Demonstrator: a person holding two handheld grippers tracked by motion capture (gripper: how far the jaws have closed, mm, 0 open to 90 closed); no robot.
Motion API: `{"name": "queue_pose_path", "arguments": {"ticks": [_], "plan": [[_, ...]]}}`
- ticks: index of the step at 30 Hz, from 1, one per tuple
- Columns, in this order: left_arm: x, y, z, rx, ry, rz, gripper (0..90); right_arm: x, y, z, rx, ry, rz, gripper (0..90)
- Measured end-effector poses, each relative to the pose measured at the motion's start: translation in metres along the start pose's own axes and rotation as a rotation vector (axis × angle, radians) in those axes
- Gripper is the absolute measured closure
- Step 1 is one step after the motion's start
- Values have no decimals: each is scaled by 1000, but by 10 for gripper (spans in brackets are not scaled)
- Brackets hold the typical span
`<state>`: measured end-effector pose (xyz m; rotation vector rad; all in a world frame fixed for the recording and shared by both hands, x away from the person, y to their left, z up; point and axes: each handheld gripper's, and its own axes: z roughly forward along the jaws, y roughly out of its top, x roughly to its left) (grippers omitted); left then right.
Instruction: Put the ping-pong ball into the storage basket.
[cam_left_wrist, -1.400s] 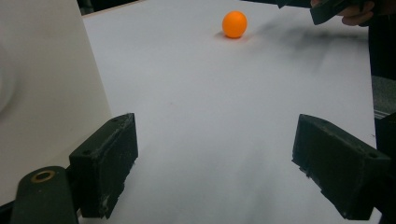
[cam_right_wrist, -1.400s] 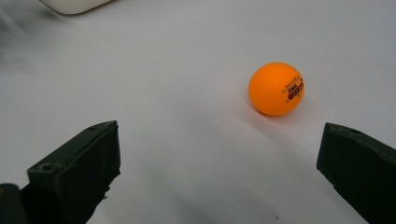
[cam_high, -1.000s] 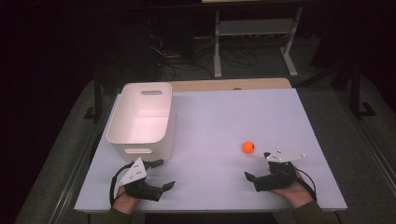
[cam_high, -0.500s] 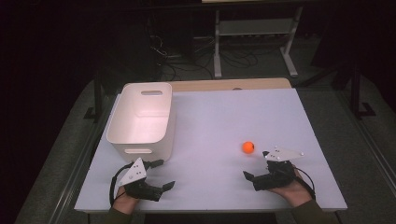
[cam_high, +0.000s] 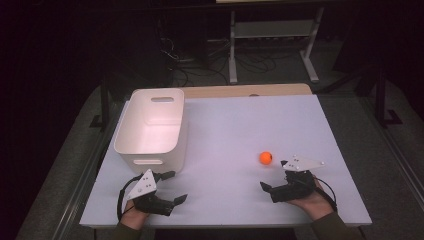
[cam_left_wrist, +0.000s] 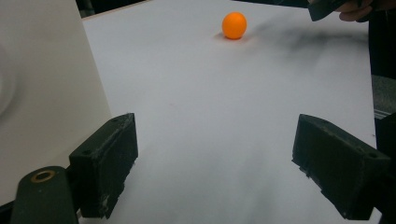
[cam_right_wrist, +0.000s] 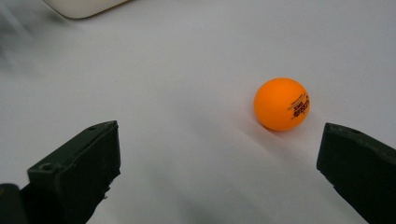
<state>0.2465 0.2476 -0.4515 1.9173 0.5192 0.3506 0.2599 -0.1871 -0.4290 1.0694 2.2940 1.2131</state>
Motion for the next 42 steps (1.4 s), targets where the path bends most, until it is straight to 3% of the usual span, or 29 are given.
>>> {"name": "queue_pose_path", "arguments": {"ticks": [27,42], "plan": [[0,0,0,-5,1,0,140,-12,9,5,-7,-16,1,0],[0,-1,-1,-13,1,-2,140,-12,15,10,-14,-7,19,0]]}}
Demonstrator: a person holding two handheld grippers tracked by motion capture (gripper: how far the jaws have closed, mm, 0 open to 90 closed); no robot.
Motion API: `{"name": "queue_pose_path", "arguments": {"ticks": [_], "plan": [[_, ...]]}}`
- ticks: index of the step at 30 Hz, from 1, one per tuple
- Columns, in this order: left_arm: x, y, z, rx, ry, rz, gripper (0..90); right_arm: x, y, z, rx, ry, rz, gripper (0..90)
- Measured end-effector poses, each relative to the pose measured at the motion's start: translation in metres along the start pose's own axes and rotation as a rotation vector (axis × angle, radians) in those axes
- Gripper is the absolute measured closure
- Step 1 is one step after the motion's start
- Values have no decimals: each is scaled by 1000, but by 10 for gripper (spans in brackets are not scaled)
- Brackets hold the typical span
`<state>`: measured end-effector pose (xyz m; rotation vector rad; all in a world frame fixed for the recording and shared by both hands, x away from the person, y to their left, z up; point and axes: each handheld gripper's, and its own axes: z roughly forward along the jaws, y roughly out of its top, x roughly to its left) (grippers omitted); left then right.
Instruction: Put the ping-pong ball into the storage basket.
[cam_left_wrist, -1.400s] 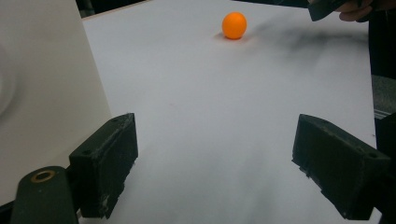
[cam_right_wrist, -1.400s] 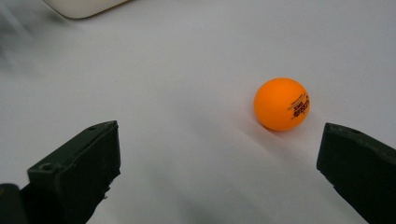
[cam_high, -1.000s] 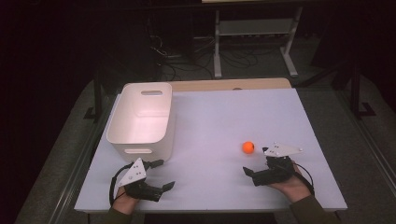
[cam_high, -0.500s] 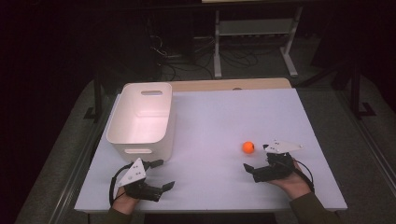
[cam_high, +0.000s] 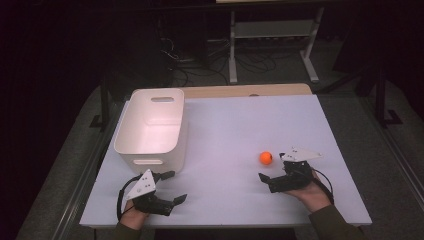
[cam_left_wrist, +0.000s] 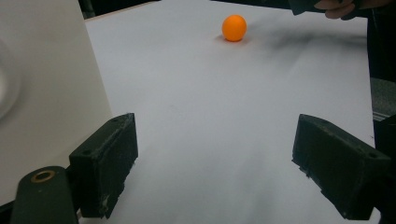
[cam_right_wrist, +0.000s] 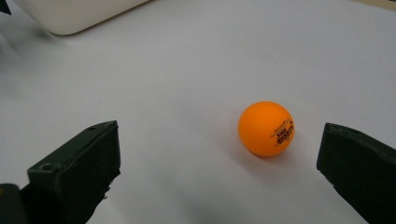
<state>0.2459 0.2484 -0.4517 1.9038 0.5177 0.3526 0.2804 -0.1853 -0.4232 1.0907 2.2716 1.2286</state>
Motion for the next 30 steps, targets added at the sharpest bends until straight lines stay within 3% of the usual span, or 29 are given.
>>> {"name": "queue_pose_path", "arguments": {"ticks": [30], "plan": [[1,0,-1,-8,-1,-8,140,-9,14,6,-17,0,21,0]]}}
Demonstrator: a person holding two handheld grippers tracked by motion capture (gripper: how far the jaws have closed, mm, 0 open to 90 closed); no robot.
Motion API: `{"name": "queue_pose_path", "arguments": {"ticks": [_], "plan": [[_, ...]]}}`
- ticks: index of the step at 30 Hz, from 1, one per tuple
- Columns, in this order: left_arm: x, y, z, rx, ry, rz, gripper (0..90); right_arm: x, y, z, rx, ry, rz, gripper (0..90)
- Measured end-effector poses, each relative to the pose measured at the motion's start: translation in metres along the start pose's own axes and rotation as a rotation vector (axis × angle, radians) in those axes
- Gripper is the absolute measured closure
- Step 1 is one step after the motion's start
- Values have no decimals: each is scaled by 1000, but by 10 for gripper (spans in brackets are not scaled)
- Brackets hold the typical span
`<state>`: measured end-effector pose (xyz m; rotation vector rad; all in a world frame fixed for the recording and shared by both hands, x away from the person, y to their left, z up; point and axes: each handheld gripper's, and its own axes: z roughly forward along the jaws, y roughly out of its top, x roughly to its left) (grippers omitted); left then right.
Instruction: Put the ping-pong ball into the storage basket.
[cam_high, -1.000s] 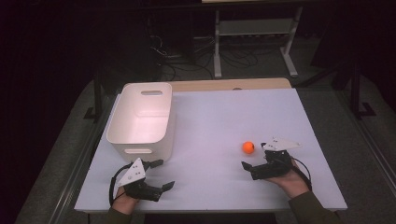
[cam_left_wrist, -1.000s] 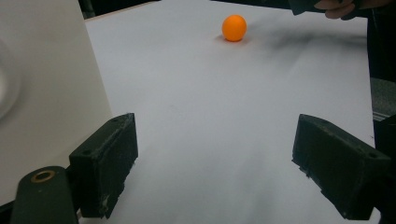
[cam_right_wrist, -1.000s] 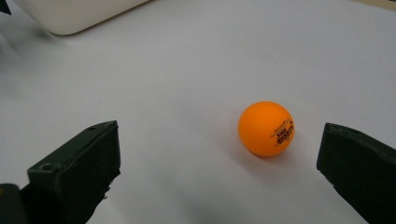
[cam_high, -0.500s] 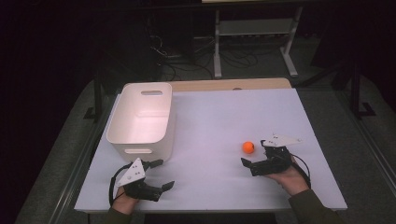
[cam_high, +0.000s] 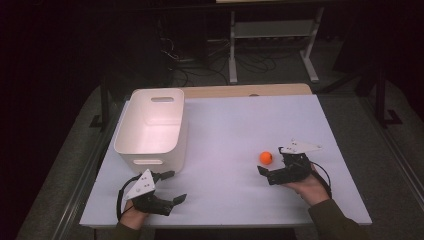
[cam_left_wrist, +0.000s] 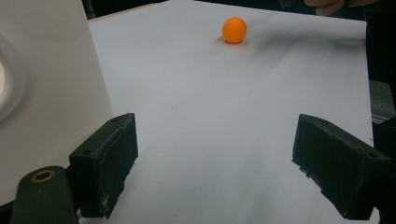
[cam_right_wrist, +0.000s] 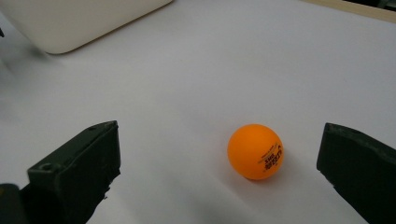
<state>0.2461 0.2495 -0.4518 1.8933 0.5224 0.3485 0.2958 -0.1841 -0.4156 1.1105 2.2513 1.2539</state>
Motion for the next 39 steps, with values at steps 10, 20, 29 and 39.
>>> {"name": "queue_pose_path", "arguments": {"ticks": [10,20,29,39], "plan": [[0,0,0,-1,0,-2,140,-1,5,3,-3,1,-1,0],[0,0,0,-1,0,-5,140,-5,10,7,-7,-1,0,0],[0,0,0,-2,-1,-6,140,-9,15,13,-5,-7,4,0],[0,0,0,-5,0,-7,140,-14,22,18,-4,-18,3,0]]}}
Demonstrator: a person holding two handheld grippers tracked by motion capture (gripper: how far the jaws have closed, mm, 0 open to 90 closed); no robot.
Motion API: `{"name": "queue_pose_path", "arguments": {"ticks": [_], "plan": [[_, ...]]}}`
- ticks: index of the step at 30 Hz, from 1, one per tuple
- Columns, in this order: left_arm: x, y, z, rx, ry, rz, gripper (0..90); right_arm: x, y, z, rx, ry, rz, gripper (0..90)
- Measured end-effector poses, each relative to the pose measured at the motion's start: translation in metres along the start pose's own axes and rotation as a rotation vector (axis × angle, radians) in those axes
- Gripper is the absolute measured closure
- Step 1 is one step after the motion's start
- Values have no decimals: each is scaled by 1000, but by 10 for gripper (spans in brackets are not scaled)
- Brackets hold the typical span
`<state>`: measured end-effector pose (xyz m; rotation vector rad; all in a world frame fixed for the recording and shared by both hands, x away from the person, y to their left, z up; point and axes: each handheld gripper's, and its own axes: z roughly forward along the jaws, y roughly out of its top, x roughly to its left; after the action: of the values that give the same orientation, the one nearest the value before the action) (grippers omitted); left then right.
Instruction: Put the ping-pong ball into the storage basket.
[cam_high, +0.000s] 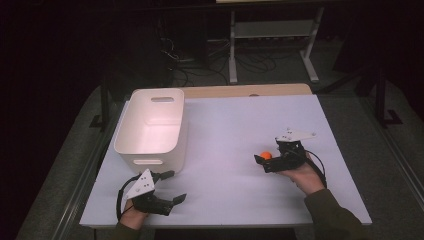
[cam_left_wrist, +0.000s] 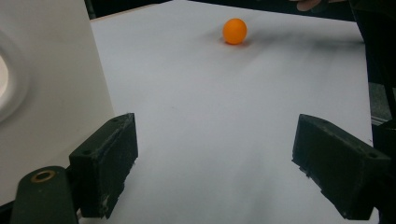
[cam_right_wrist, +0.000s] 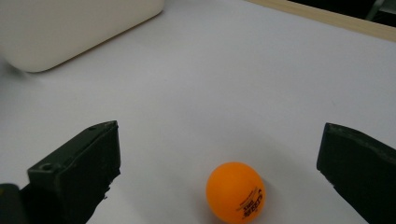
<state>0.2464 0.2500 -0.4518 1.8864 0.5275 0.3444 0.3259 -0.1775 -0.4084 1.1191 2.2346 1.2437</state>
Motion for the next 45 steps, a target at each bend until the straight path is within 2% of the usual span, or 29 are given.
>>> {"name": "queue_pose_path", "arguments": {"ticks": [12,19,23,32,45], "plan": [[0,0,0,1,-1,0,140,-3,5,6,10,-13,-1,0],[0,0,0,0,-2,-1,140,-5,12,7,1,-38,-10,0],[0,0,0,-1,-4,-4,140,-8,15,11,3,-31,5,0],[0,0,0,4,-8,0,140,-10,16,18,18,-28,-11,0],[0,0,0,6,-10,1,140,-12,15,18,38,-33,1,0]]}}
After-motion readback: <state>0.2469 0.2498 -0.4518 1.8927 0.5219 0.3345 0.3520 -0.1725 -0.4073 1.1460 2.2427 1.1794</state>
